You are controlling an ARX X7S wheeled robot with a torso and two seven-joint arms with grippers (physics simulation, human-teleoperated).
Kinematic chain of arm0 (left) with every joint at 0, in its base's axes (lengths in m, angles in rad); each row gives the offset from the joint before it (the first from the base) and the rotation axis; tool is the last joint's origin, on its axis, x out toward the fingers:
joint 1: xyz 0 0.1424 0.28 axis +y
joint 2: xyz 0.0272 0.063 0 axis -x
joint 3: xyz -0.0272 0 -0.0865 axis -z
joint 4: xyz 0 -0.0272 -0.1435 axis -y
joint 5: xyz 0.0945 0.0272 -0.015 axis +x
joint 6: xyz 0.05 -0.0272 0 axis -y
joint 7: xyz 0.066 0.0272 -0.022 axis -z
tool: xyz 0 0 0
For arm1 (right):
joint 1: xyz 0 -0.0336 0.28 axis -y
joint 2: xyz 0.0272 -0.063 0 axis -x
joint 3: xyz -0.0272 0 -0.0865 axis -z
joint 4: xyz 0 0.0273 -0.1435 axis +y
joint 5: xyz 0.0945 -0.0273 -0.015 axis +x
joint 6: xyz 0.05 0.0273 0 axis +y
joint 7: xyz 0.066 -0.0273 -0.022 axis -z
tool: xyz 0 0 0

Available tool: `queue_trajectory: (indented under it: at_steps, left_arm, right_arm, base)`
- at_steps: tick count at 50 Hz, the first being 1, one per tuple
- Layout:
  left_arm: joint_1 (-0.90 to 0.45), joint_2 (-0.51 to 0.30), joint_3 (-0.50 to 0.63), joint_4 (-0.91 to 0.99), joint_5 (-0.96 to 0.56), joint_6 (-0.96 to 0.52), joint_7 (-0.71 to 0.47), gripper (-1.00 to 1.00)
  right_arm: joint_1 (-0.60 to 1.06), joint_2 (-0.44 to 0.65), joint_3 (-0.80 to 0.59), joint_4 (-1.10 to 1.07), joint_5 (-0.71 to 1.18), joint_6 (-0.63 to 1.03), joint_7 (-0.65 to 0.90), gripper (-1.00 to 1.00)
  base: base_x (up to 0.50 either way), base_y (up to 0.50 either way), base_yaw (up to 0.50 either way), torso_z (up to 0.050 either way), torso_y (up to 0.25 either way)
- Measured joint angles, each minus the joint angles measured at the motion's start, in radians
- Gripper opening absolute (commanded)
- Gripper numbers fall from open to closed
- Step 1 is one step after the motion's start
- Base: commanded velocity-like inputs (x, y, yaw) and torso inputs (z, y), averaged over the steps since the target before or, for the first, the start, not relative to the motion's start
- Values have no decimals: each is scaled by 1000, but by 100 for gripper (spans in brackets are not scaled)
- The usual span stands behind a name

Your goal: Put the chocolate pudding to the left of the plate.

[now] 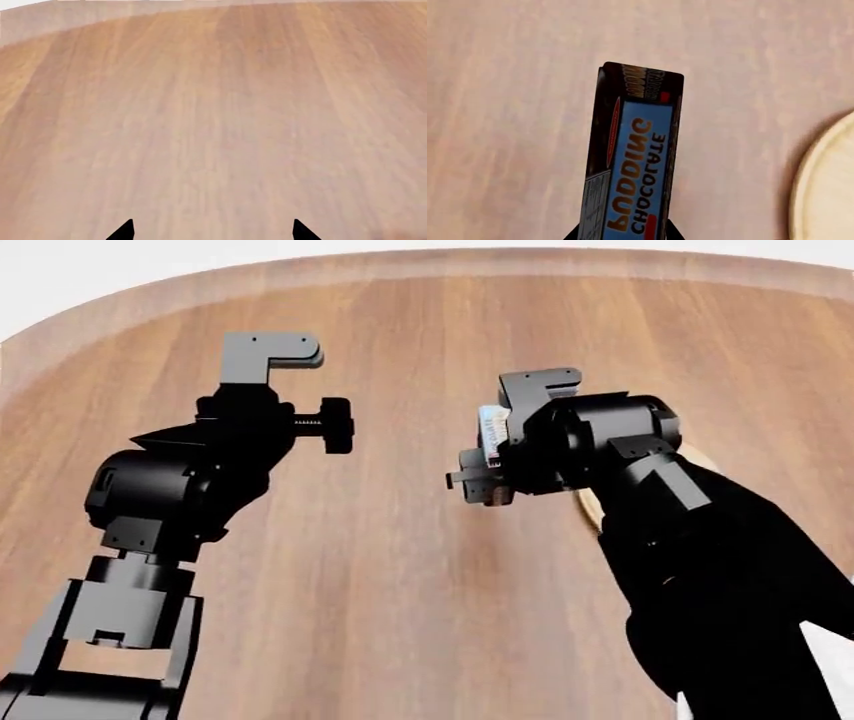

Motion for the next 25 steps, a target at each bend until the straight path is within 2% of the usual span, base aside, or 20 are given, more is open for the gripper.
queue_trajectory:
  at_steps: [25]
  left_arm:
    - [-1,0,3,-4,-11,0,-3,100]
  right_arm:
    - [-19,0,91,0,-110,48,-29,-100]
  base:
    - [0,0,0,0,-9]
